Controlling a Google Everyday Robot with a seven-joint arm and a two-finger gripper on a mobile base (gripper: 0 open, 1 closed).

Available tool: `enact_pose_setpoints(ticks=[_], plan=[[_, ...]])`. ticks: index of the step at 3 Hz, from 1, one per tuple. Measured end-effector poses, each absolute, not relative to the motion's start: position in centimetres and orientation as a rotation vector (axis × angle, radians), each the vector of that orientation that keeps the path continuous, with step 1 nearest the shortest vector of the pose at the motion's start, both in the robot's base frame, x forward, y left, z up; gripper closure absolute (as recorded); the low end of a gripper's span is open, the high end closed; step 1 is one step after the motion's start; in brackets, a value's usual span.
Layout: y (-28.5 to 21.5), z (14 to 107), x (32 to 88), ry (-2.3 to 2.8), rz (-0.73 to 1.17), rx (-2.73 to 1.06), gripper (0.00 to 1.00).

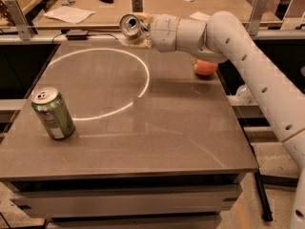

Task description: Knock redbull can over

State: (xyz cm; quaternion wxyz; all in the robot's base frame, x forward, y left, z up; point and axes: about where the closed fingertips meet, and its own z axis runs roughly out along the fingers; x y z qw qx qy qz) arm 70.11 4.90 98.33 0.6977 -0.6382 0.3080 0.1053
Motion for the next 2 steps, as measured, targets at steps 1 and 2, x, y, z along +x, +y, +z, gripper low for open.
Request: enact_pose_setpoints(ticks=[1,2], plan=[[4.91,98.33,70.11,0.687,0.235,-1.423,1.0],[5.12,98.95,69.74,0.631,0.129,-1.508,1.0]])
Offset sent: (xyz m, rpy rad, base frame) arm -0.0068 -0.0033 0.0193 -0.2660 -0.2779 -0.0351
